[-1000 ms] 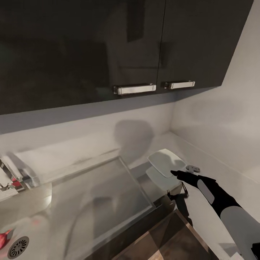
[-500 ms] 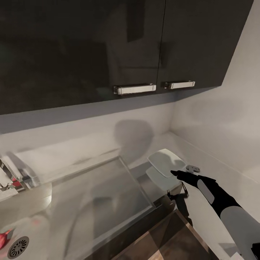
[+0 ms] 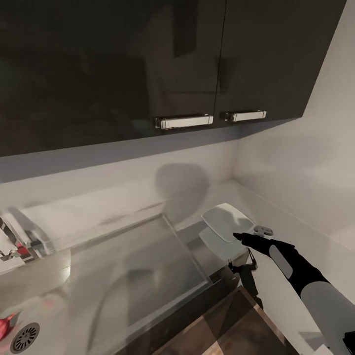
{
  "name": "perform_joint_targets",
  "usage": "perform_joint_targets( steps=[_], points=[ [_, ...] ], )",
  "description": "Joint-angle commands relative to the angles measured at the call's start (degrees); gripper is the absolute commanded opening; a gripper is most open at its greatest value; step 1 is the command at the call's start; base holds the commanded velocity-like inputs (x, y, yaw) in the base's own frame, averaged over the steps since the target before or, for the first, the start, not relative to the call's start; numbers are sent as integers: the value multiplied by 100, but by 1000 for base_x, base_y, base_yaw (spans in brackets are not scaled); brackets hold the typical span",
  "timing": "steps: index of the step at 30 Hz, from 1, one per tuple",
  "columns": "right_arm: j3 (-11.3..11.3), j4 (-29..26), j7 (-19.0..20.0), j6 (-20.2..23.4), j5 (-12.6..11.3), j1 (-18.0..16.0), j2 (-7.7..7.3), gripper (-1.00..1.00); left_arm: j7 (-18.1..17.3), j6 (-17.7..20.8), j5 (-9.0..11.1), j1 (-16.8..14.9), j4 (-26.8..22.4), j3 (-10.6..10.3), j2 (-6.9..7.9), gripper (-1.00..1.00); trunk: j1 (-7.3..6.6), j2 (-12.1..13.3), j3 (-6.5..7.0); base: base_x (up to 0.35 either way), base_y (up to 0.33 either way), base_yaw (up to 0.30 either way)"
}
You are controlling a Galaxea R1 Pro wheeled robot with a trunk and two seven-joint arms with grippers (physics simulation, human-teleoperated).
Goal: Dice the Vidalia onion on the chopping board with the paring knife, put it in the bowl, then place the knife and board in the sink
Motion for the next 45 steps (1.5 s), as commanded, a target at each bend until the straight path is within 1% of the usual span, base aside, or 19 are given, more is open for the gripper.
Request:
perform_joint_targets(
  steps=[1, 29, 36, 45],
  points=[
    [22, -4, 0, 22, -26, -6, -7, 100, -3, -6, 29, 1, -8, 2, -2, 100, 4, -12, -11, 0, 0, 0],
    [22, -5, 1, 25, -27, -7, -7, 100, 6, -5, 28, 1, -14, -6, -9, 100, 4, -12, -11, 0, 0, 0],
    [22, -6, -1, 22, -27, -7, -7, 100, 6, -2, 28, 1, -16, -4, -78, 100, 4, -12, -11, 41, -28, 0],
    [22, -9, 3, 20, -27, -5, -7, 100, 6, 0, 28, 1, -16, 2, -90, 100, 4, -12, -11, 20, -13, 0]
  ],
)
